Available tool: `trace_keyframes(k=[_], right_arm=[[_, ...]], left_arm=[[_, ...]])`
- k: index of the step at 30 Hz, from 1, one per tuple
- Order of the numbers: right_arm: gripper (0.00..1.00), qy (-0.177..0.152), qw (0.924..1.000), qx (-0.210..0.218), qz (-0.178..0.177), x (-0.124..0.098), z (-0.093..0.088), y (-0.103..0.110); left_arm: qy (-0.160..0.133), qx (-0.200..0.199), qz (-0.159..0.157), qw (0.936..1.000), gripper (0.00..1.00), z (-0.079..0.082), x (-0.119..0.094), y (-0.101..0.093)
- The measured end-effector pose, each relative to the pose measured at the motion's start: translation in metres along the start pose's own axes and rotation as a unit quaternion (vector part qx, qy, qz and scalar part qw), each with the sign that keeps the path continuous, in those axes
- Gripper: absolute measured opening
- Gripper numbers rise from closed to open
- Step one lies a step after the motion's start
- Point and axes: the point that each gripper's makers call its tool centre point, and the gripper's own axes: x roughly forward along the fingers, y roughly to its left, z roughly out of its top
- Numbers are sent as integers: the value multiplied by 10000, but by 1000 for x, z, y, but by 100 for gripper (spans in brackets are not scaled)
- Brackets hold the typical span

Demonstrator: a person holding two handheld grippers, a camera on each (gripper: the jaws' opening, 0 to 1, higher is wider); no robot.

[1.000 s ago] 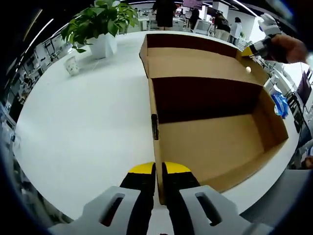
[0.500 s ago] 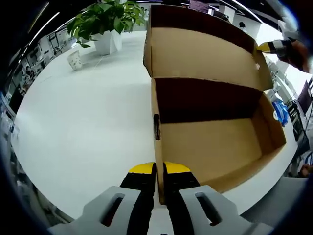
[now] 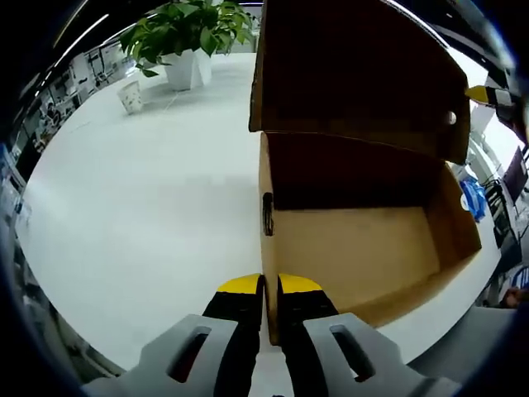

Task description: Operate the shoe box by opening the lid, removing the specified soft item, and placing it in the target area until the item is outside and the box remains undamaged.

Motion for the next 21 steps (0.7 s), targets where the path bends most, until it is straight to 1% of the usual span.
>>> trace_keyframes(k=[6, 7, 9, 11, 14, 16, 21], right_arm=[[0, -237, 9996, -142, -93, -14, -10, 7], [0, -319, 9993, -155, -145, -17, -12, 8], [0, -387, 9989, -213, -175, -22, -17, 12], [0, -460, 9983, -265, -221, -27, -21, 16], [0, -540, 9977, -292, -273, -33, -28, 21], [0, -605, 9973, -283, -313, -37, -33, 24], [0, -691, 9963, -347, -371, -45, -46, 33]], left_arm=[[-43, -52, -58, 10000, 4, 0, -1, 0], [-85, -85, -120, 9999, 4, 0, -1, -1], [-128, -119, -205, 9996, 5, 0, -1, 0], [-195, -116, -362, 9991, 6, 1, -2, -2], [-204, -1, -507, 9985, 8, 2, -2, -4], [-241, 161, -617, 9977, 9, 2, -2, -6], [-359, 181, -915, 9950, 13, 1, -5, -8]])
